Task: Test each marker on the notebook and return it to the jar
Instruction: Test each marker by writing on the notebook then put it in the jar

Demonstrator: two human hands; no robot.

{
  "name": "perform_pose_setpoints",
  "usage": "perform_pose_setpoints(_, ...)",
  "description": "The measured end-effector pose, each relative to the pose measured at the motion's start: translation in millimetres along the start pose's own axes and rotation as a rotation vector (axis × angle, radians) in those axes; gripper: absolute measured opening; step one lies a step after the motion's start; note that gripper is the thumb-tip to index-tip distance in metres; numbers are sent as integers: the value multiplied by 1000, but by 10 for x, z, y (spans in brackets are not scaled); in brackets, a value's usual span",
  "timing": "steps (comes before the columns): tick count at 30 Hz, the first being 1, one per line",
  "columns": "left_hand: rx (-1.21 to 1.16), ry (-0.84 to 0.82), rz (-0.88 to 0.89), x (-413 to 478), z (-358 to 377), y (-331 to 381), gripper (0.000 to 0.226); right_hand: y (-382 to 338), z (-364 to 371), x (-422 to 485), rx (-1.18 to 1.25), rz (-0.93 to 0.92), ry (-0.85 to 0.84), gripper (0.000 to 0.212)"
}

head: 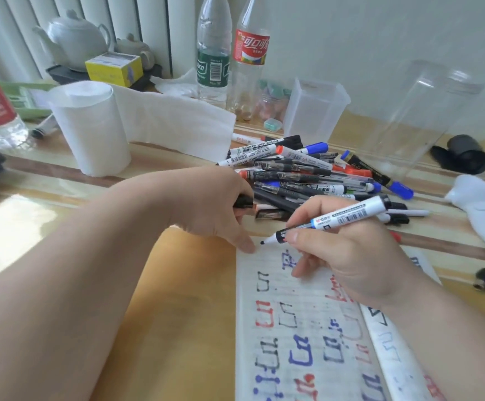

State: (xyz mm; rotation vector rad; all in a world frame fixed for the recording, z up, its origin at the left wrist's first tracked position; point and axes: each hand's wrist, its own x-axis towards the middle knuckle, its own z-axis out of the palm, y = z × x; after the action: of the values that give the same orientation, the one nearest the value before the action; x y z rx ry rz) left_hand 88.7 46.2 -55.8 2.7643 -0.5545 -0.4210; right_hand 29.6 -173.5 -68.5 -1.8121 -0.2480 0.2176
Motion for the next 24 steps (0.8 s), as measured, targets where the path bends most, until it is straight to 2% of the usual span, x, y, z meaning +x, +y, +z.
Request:
perform_pose_setpoints(3,-5,22,15,21,29,-3,55,-18,35,-1,-86,-35,25,6)
perform_pose_setpoints(12,0,26,-9,71,56,1,55,-45,56,-32,-120,-45,19,6)
perform_pose_setpoints(17,23,8,-25,72,50,26,54,-22,41,-24,-153,-57,-2,18)
perform_pose_setpoints(21,14,0,-32,67,44,32,53,-23,40,-24,-130,-48,13,17)
perform_pose_setpoints(24,7,4,-31,60,42,28,50,-28,40,-25,-143,-45,14,7)
